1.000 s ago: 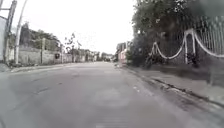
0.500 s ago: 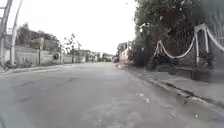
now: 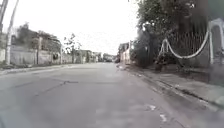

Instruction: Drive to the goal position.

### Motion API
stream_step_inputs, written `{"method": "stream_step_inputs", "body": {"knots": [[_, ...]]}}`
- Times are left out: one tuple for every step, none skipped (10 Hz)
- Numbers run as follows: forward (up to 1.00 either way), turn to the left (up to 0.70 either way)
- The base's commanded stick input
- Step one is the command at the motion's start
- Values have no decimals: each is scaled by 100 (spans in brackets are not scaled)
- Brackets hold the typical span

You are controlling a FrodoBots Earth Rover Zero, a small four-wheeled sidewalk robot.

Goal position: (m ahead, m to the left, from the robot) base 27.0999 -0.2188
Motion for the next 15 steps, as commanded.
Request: {"method": "stream_step_inputs", "body": {"knots": [[100, 0], [100, 0], [100, 0], [100, 0], [100, 0], [100, 0], [100, 0], [100, 0], [100, 0], [100, 0], [100, 0], [100, 0], [100, 0], [100, 0], [100, 0]]}}
